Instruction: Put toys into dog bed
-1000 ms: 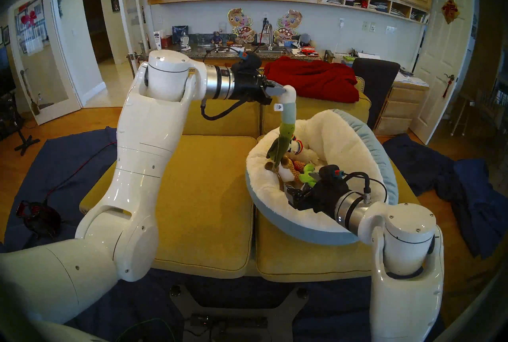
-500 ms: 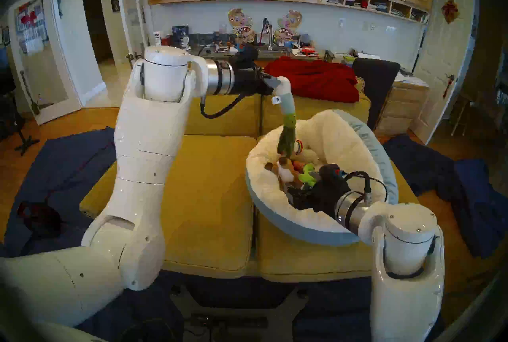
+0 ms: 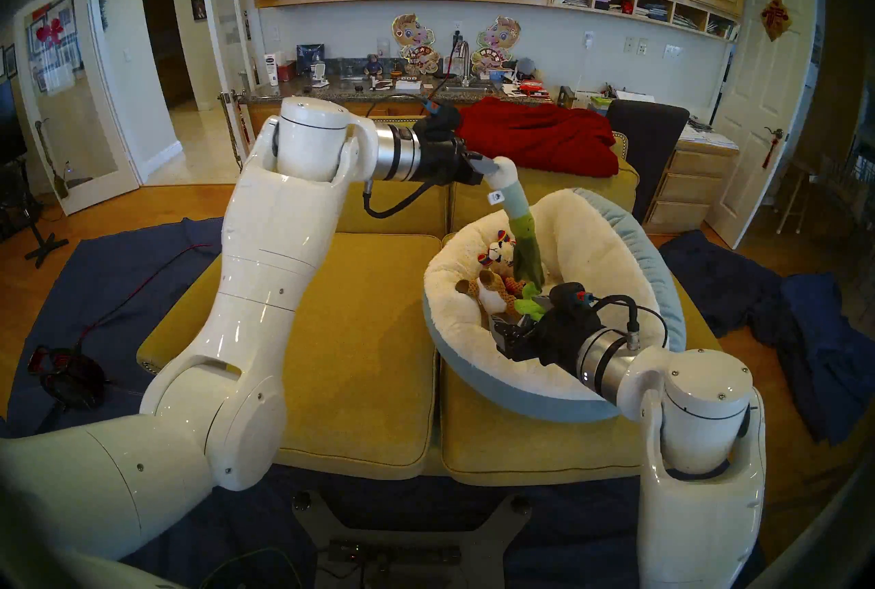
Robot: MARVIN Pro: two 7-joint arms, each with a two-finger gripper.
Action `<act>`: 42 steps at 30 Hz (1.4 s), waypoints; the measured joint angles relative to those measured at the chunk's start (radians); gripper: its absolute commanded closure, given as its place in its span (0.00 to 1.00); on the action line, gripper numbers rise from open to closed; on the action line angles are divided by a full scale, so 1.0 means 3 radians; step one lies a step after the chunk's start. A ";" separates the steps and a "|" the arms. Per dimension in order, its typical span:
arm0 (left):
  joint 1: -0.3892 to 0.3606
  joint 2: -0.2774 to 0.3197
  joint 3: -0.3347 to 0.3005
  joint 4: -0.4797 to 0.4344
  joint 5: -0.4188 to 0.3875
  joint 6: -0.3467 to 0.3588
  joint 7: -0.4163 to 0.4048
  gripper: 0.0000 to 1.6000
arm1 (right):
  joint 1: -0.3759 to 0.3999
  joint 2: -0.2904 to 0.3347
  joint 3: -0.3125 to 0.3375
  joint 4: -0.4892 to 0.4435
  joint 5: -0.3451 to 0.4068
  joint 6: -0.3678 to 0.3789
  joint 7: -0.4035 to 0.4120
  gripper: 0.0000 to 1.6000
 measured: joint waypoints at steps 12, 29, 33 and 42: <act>-0.0098 0.0052 0.0156 0.0483 -0.0052 -0.0397 -0.0318 1.00 | 0.0000 0.0000 0.0000 0.0000 0.0000 0.0000 0.0000 0.00; 0.0156 0.0175 0.0148 0.0221 -0.0056 -0.0219 -0.0307 0.00 | 0.0000 0.0000 0.0000 -0.0004 -0.0001 0.0001 0.0000 0.00; 0.0267 0.0321 0.0100 0.0047 -0.0057 -0.0155 -0.0237 0.00 | 0.0000 0.0000 0.0000 -0.0003 -0.0001 0.0000 0.0000 0.00; 0.0582 0.0699 -0.0081 -0.0315 -0.0058 -0.0094 -0.0171 0.00 | 0.0000 0.0000 0.0000 0.0001 0.0000 0.0000 0.0000 0.00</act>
